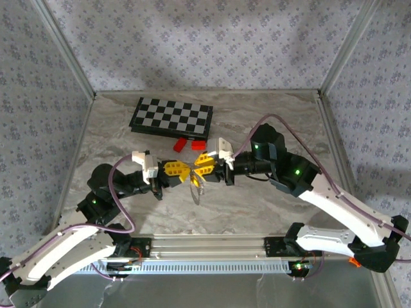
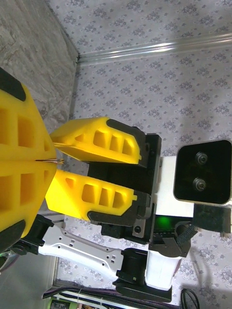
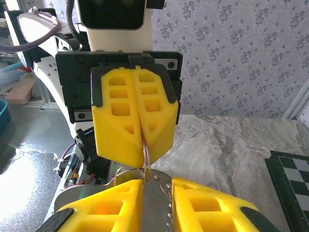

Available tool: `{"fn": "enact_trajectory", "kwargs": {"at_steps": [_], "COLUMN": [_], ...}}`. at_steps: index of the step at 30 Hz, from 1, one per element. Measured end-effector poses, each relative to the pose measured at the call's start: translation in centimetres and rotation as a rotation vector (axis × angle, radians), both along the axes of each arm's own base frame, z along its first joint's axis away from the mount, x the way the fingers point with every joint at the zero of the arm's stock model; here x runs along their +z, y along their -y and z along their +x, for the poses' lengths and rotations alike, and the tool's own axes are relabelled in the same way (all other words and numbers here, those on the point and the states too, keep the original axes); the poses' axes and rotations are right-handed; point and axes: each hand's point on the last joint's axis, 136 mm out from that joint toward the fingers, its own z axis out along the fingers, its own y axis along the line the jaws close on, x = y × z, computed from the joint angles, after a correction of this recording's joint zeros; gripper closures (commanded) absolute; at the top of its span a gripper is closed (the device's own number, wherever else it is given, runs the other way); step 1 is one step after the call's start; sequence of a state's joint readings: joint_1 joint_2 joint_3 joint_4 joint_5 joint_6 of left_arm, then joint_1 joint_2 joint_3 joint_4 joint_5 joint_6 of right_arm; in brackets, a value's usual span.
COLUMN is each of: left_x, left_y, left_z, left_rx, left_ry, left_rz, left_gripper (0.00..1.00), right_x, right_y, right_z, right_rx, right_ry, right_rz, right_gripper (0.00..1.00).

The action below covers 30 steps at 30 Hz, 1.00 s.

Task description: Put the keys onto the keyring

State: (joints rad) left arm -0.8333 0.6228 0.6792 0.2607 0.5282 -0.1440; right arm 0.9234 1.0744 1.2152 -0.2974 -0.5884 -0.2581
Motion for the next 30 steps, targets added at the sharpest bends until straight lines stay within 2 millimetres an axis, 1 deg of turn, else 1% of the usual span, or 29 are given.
{"fn": "enact_trajectory", "kwargs": {"at_steps": [10,16,21,23,26,27,30], "left_x": [0.1,0.0,0.0,0.0,0.0,0.0,-0.1], "left_y": [-0.2,-0.2,-0.2,-0.2,-0.2,-0.2,-0.2], "left_z": [-0.2,-0.2,-0.2,-0.3,-0.3,-0.3,-0.2], "left_rx": [0.001,0.001,0.0,-0.002,-0.002,-0.002,0.0], "left_ry": [0.005,0.003,0.003,0.003,0.003,0.003,0.0], "left_rz": [-0.002,0.001,0.001,0.001,0.002,0.002,0.004], "left_gripper": [1.0,1.0,1.0,1.0,1.0,1.0,1.0], "right_x": [-0.4,-0.3,0.0,0.1,0.3,0.3,0.3], "right_y": [-0.5,-0.5,-0.7,-0.8,-0.9,-1.0,-1.0], "right_z": [-0.6,-1.1,-1.2,-1.1,-1.1,-1.0,-1.0], "right_rx": [0.044,0.074,0.08,0.082,0.081,0.08,0.077], "right_ry": [-0.025,-0.036,-0.051,-0.058,-0.069,-0.074,-0.074], "right_rz": [-0.006,0.0,0.018,0.026,0.035,0.036,0.039], "right_gripper": [0.8,0.81,0.84,0.87,0.99,1.0,1.0]}}
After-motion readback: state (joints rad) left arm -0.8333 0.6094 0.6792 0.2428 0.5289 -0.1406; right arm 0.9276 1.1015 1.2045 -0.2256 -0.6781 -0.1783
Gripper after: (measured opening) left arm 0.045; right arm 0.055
